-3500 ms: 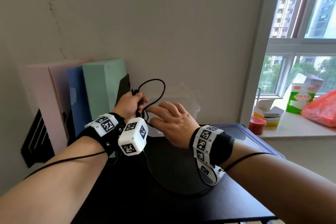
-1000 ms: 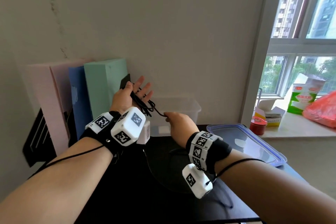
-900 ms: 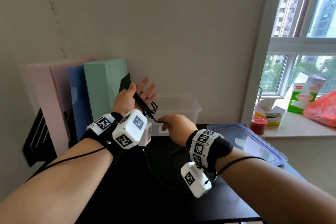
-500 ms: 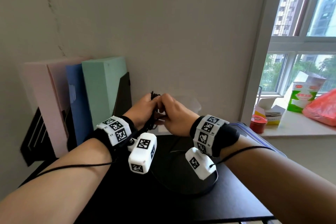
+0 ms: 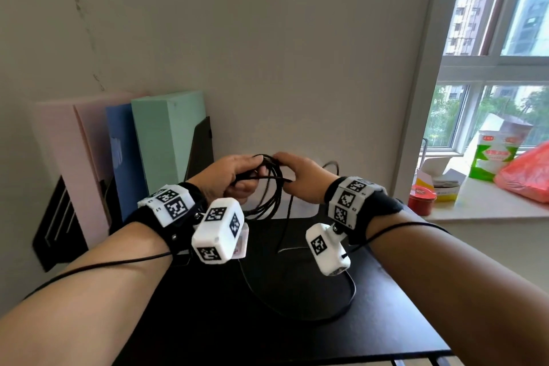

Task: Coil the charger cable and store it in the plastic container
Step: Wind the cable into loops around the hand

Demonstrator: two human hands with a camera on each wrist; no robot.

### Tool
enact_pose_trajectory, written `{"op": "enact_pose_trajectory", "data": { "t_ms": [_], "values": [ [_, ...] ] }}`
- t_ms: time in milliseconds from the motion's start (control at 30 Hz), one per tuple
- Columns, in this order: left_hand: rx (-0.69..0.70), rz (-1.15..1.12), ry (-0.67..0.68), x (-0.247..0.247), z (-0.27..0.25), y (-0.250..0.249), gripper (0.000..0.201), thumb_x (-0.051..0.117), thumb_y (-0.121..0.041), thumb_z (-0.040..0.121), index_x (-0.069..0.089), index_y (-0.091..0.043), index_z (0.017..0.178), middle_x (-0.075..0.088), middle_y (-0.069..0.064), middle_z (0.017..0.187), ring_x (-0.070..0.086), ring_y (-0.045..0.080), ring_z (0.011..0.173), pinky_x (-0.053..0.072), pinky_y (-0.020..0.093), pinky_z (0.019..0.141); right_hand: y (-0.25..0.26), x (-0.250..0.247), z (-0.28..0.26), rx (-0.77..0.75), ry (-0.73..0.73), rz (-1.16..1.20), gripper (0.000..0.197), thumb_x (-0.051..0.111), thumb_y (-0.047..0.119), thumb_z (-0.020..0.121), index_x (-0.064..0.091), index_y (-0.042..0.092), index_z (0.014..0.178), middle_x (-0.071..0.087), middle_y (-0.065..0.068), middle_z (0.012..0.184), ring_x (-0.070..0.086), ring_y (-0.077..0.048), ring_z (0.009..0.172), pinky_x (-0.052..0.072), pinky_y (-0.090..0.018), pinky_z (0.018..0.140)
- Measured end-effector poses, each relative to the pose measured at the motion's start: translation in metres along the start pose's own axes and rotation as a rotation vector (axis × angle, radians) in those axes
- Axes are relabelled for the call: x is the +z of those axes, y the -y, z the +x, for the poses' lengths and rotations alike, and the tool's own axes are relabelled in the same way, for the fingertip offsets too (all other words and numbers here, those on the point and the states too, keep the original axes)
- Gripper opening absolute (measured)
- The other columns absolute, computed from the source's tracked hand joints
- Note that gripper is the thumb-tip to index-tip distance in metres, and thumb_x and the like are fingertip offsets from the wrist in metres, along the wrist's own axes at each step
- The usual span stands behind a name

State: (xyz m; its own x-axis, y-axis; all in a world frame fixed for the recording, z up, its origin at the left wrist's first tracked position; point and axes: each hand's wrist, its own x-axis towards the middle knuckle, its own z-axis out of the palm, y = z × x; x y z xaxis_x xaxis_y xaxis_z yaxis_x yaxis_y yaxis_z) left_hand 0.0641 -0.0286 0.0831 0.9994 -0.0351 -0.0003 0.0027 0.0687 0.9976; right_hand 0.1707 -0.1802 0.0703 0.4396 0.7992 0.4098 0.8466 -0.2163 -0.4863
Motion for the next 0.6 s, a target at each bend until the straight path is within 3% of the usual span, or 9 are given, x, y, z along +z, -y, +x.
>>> {"op": "enact_pose_trajectory", "data": {
  "t_ms": [33,100,200,267,333,433,500,600],
  "values": [
    [0.008,-0.015,0.004,0.000,-0.002,-0.001,0.023,0.046,-0.033,0.084,0.049,-0.012,0.075,0.033,-0.006,0.035,0.024,0.002,0.025,0.017,0.010,0.033,0.000,0.000,-0.001,0.080,0.036,0.164,0.036,0.051,-0.006,0.083,0.056,0.012,0.114,0.068,-0.007,0.108,0.059,-0.010,0.099,0.044,-0.012,0.085],
    [0.044,0.039,-0.009,0.000,-0.005,-0.001,0.017,0.056,-0.029,0.083,0.050,-0.014,0.076,0.035,-0.008,0.038,0.025,0.001,0.028,0.018,0.011,0.033,0.001,0.001,0.000,0.172,0.077,0.445,0.033,0.042,-0.016,0.082,0.055,0.011,0.094,0.069,-0.008,0.081,0.066,-0.013,0.077,0.050,-0.019,0.078],
    [0.091,0.195,-0.065,0.003,-0.002,0.002,0.013,0.065,-0.024,0.079,0.056,-0.016,0.084,0.037,-0.008,0.044,0.026,0.002,0.033,0.022,0.012,0.032,0.010,0.000,0.002,0.230,0.016,0.588,0.033,0.035,-0.019,0.076,0.053,0.008,0.079,0.060,-0.010,0.060,0.062,-0.021,0.054,0.052,-0.023,0.056],
    [0.107,0.257,-0.112,0.005,0.000,0.004,0.016,0.061,-0.029,0.079,0.056,-0.014,0.079,0.036,-0.009,0.043,0.025,0.003,0.033,0.021,0.014,0.032,0.013,0.002,0.004,0.231,-0.047,0.502,0.027,0.040,-0.014,0.079,0.054,0.009,0.080,0.062,-0.011,0.062,0.062,-0.026,0.059,0.053,-0.028,0.060],
    [0.122,0.258,-0.149,0.003,0.001,0.004,0.024,0.053,-0.030,0.088,0.051,-0.013,0.071,0.033,-0.009,0.039,0.024,0.003,0.032,0.019,0.014,0.033,0.007,0.004,0.005,0.212,-0.141,0.208,0.016,0.053,0.004,0.083,0.057,0.016,0.093,0.067,-0.005,0.080,0.065,-0.026,0.078,0.055,-0.038,0.077],
    [0.156,0.039,-0.257,-0.005,0.002,0.004,0.036,0.044,-0.032,0.095,0.043,-0.013,0.065,0.029,-0.009,0.035,0.022,0.003,0.028,0.015,0.012,0.037,-0.005,0.002,0.002,0.335,-0.187,-0.222,0.045,0.066,0.041,0.075,0.050,0.025,0.114,0.058,0.005,0.108,0.056,-0.018,0.099,0.051,-0.039,0.087],
    [0.202,-0.130,-0.348,-0.012,0.002,0.002,0.038,0.041,-0.034,0.096,0.040,-0.013,0.065,0.028,-0.008,0.032,0.021,0.003,0.025,0.017,0.009,0.036,-0.010,-0.001,-0.001,0.455,-0.130,-0.316,0.055,0.067,0.050,0.073,0.049,0.019,0.115,0.055,0.001,0.107,0.057,-0.022,0.096,0.051,-0.037,0.082],
    [0.259,-0.333,-0.451,-0.026,-0.002,-0.003,0.039,0.041,-0.038,0.096,0.040,-0.015,0.064,0.029,-0.008,0.030,0.024,0.003,0.023,0.022,0.007,0.032,-0.021,-0.003,-0.005,0.498,-0.067,-0.243,0.033,0.054,0.044,0.089,0.060,0.012,0.091,0.067,-0.008,0.088,0.064,-0.026,0.075,0.054,-0.034,0.070]
  ]
}}
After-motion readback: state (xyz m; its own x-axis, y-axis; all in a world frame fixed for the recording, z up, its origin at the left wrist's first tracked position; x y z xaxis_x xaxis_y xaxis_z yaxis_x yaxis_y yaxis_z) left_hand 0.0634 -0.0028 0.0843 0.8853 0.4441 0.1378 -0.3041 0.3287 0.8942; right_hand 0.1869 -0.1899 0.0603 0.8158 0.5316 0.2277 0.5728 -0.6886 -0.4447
